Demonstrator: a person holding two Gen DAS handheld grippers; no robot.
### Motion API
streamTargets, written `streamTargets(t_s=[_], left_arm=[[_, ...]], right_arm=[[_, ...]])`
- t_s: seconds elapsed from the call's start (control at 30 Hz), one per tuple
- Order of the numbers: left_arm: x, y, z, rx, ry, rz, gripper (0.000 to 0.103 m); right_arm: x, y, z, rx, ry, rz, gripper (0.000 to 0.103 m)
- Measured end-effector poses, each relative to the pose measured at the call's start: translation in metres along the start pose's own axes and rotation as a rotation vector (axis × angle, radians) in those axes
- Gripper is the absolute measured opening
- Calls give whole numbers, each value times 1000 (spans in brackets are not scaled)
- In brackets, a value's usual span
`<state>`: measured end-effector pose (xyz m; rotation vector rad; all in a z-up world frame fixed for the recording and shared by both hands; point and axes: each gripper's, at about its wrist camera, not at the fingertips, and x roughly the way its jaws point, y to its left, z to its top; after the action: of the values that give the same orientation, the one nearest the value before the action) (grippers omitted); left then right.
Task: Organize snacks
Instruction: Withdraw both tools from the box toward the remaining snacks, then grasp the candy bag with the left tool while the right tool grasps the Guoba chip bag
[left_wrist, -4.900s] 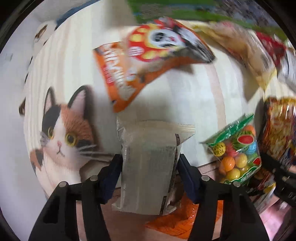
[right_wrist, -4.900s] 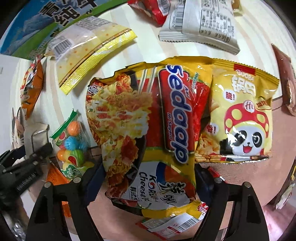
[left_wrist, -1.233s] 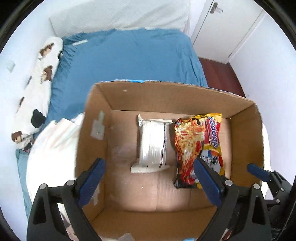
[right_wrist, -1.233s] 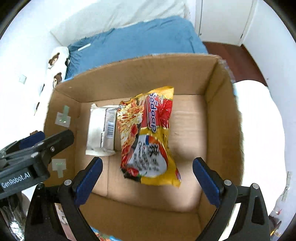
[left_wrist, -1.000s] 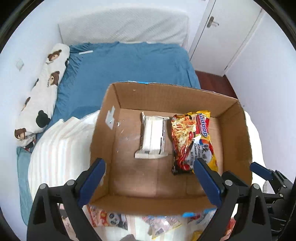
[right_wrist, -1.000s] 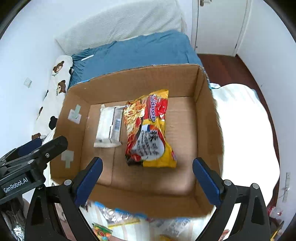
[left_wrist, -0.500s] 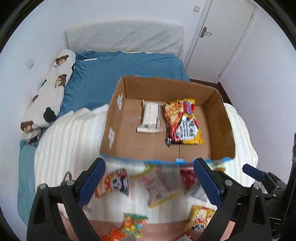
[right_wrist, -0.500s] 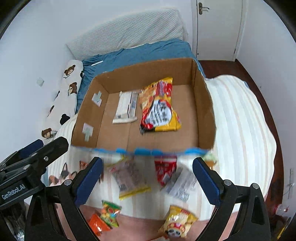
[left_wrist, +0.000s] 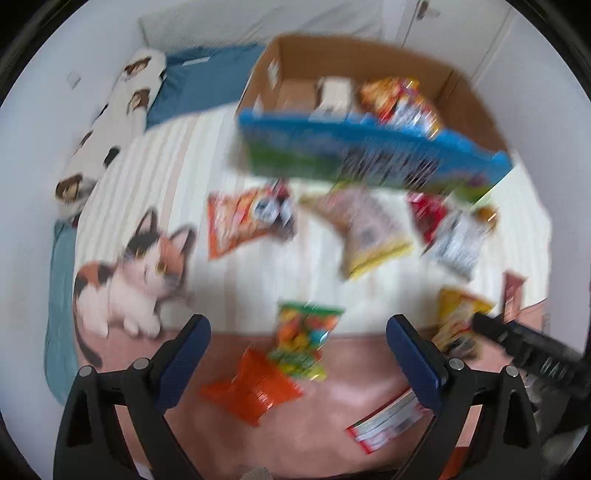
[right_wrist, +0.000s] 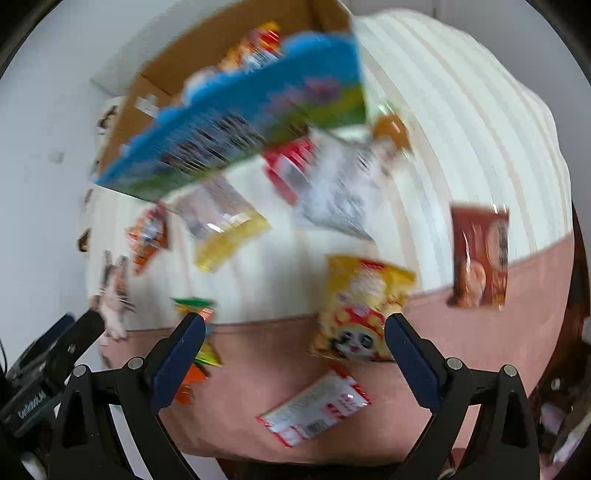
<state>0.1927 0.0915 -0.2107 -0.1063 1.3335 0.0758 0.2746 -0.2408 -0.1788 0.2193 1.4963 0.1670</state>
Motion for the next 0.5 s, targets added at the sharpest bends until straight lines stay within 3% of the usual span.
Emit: streamTargets(t_s=[0.17,0.27,0.33,0.5], left_arm=[[45,24,-20,-90,126,15,98],[63,28,-21,-131,161,-2,98],[77,26,-18,-139,195,-22,98],[111,8,-10,-92,266,-42,98]], right_arm=[[32,-22,-2,36,32,-55,100],[51,-28,1,45,40,-80,97],[62,-31,4,53,55,-88,92],[79,-35,7,70,85,-100,92]])
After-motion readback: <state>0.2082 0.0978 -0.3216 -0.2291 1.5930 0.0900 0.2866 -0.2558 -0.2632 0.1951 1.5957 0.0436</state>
